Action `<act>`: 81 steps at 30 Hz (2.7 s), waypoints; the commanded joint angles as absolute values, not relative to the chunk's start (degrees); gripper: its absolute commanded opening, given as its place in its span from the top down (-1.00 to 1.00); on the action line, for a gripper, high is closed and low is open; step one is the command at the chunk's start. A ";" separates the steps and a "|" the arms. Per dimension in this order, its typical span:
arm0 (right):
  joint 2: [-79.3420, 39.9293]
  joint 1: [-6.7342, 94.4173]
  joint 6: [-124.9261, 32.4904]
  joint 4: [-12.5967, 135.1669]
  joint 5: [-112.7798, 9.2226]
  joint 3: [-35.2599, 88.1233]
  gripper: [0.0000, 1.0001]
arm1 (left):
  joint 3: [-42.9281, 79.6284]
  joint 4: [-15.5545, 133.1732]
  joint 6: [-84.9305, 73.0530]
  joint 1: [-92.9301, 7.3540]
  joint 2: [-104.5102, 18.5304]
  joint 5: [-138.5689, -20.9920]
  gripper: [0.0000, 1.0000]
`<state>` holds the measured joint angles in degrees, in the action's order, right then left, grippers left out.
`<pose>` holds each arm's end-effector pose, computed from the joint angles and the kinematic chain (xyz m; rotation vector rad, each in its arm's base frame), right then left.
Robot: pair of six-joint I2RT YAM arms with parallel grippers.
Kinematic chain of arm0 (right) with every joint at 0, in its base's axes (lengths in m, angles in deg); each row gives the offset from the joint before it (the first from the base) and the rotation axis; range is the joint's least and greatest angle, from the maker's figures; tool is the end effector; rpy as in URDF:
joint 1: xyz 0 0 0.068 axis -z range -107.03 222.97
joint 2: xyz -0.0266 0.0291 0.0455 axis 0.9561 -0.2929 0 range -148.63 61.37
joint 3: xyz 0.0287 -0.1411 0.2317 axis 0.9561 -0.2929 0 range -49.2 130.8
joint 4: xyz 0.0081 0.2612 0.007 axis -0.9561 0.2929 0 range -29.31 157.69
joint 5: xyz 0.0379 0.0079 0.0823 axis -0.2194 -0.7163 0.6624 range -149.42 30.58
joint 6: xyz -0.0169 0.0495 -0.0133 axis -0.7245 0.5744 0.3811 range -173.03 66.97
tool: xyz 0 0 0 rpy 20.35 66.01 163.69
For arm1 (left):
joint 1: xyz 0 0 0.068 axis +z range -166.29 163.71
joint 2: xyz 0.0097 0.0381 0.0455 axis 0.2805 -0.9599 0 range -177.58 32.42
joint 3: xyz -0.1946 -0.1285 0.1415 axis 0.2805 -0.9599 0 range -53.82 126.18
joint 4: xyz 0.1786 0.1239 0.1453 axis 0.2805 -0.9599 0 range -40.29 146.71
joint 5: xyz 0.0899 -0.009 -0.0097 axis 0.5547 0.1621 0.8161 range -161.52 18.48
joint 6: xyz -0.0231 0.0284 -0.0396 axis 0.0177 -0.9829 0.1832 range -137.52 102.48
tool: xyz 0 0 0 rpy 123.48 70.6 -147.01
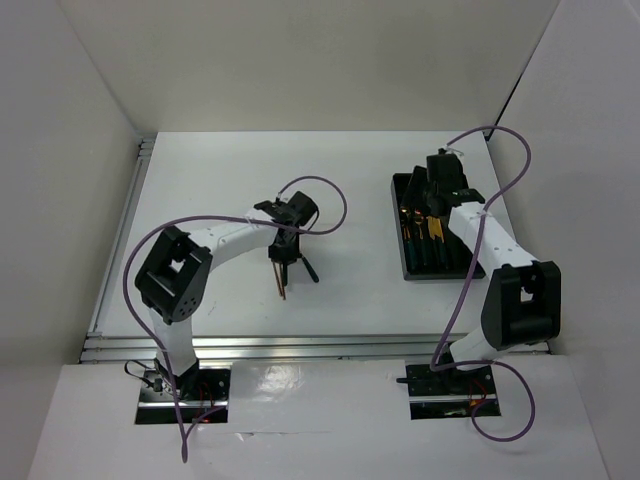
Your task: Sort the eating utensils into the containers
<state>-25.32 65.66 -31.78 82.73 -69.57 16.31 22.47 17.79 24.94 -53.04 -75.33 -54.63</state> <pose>0.3324 0.0363 0.2698 0.3684 2.2814 0.0477 0.3083 -0.2173 0.1865 -0.2031 2.6859 0.0111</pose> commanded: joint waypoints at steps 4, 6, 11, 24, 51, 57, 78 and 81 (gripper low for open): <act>-18.62 68.66 -25.44 83.98 -75.76 17.68 -0.52 | 29.49 16.62 24.05 -53.20 -66.12 -55.25 0.66; -17.21 68.66 -22.90 84.50 -78.66 16.20 -0.57 | 30.02 19.77 24.05 -53.20 -64.71 -57.71 0.66; -14.74 69.19 -16.40 89.15 -84.81 15.57 -0.66 | 28.80 30.14 26.50 -53.20 -64.18 -67.29 0.64; -1.83 69.72 -12.77 89.34 -79.03 12.85 -0.73 | 36.08 49.23 36.61 -60.31 -76.03 -71.96 0.61; 7.32 69.72 -13.39 84.43 -76.65 4.59 -0.73 | 52.44 68.74 46.90 -66.47 -98.53 -75.73 0.48; 7.32 69.72 -13.39 84.42 -76.12 4.06 -0.73 | 52.97 74.27 49.97 -67.00 -101.70 -77.14 0.46; 7.85 69.72 -14.45 83.89 -74.45 3.53 -0.73 | 60.69 73.24 51.65 -67.62 -109.43 -76.35 0.23; 7.85 69.72 -14.45 83.89 -74.45 3.53 -0.73 | 60.70 71.66 51.12 -67.62 -109.44 -76.35 0.23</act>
